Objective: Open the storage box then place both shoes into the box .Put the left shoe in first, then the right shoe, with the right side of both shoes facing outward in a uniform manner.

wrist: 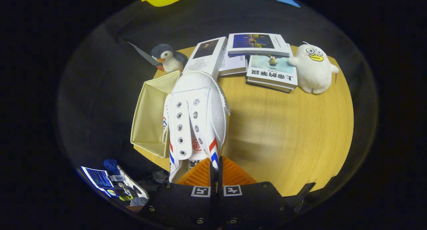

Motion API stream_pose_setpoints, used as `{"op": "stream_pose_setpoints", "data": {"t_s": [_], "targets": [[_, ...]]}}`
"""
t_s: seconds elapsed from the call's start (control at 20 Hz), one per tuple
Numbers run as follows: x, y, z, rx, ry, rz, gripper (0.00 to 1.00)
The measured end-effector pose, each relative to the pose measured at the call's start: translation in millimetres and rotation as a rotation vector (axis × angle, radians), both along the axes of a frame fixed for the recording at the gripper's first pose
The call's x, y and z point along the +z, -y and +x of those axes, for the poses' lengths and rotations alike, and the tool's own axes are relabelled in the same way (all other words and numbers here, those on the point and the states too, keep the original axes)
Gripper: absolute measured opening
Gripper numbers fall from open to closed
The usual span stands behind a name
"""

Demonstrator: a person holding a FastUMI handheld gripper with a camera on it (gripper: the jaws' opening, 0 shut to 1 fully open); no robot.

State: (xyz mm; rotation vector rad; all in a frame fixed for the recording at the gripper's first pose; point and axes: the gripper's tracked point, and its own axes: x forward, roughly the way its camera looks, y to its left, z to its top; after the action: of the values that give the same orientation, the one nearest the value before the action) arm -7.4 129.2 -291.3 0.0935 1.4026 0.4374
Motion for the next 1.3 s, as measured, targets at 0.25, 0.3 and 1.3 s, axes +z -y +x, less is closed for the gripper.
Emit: {"op": "stream_pose_setpoints", "data": {"t_s": [0.25, 0.3, 1.3], "targets": [[11.1, -62.3, 14.0, 0.077, 0.010, 0.037, 0.00], [13.3, -75.4, 16.6, 0.086, 0.008, 0.047, 0.00], [-26.7, -163.2, 66.0, 0.190, 0.109, -0.079, 0.55]]}}
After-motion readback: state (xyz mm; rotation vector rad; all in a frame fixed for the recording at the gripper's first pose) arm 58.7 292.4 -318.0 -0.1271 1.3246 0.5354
